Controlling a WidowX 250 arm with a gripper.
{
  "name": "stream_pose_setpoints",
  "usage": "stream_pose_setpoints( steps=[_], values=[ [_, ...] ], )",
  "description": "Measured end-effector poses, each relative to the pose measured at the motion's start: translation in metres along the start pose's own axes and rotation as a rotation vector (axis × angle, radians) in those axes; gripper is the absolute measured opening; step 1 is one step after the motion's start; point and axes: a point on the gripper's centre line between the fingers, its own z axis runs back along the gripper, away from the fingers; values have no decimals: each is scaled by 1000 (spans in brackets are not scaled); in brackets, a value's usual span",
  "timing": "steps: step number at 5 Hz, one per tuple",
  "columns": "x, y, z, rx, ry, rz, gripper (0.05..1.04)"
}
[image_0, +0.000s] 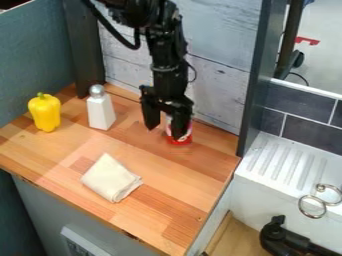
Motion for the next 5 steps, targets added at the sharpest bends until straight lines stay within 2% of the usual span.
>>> stream_pose_setpoints(
  steps=[1, 3, 5],
  values=[
    [-6, 2, 0, 24, 31, -6, 1000],
    [-59, -14, 31, 2, 86, -4, 1000],
    [-121, -15, 84, 111, 70, 30, 1000]
  ],
)
